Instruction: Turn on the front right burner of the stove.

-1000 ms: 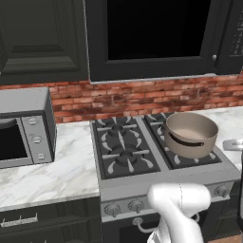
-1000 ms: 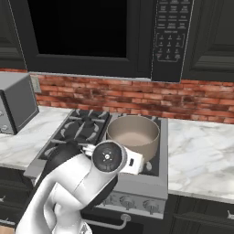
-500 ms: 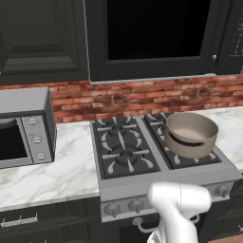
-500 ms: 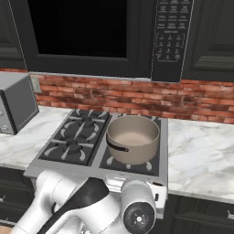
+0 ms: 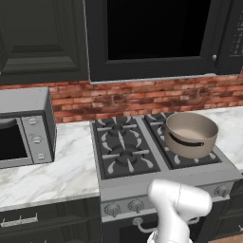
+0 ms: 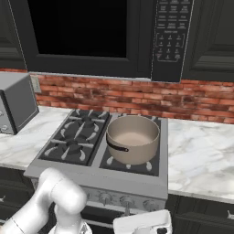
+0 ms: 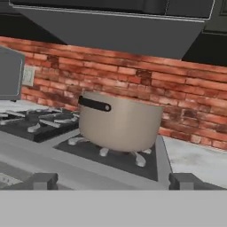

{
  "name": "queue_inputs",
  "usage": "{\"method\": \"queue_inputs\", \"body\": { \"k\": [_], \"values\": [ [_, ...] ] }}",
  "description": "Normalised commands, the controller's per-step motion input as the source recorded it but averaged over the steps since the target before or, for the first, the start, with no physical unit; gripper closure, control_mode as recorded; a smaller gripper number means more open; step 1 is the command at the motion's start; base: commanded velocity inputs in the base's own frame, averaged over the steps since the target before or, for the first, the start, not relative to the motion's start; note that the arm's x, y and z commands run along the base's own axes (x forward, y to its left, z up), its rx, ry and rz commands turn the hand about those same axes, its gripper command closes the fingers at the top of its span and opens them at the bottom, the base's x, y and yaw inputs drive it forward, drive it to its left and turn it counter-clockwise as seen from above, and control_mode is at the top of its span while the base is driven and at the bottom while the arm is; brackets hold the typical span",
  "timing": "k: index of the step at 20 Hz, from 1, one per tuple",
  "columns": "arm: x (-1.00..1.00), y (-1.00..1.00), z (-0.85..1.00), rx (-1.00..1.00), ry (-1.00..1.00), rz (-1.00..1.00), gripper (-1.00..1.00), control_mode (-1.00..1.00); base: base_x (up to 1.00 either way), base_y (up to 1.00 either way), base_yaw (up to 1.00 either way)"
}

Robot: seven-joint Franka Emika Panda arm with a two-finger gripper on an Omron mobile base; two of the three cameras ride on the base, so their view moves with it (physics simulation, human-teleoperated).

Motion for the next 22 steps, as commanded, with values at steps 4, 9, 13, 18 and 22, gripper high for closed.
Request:
{"method": "queue_inputs", "body": {
  "k": [4, 9, 13, 18, 22],
  "values": [
    [0.00, 0.07, -0.44, -0.04, -0.10, 0.00, -1.00, -1.00, 0.00, 0.00, 0.00],
    [0.16, 0.00, -0.12, 0.00, 0.00, -0.04, -1.00, -1.00, 0.00, 0.00, 0.00],
    [0.32, 0.00, -0.27, 0.02, 0.00, -0.11, -1.00, -1.00, 0.00, 0.00, 0.00],
    [0.13, -0.01, -0.37, 0.00, 0.00, -0.04, -1.00, -1.00, 0.00, 0.00, 0.00],
    [0.24, -0.09, -0.34, 0.00, 0.00, 0.00, -1.00, -1.00, 0.00, 0.00, 0.00]
  ]
}}
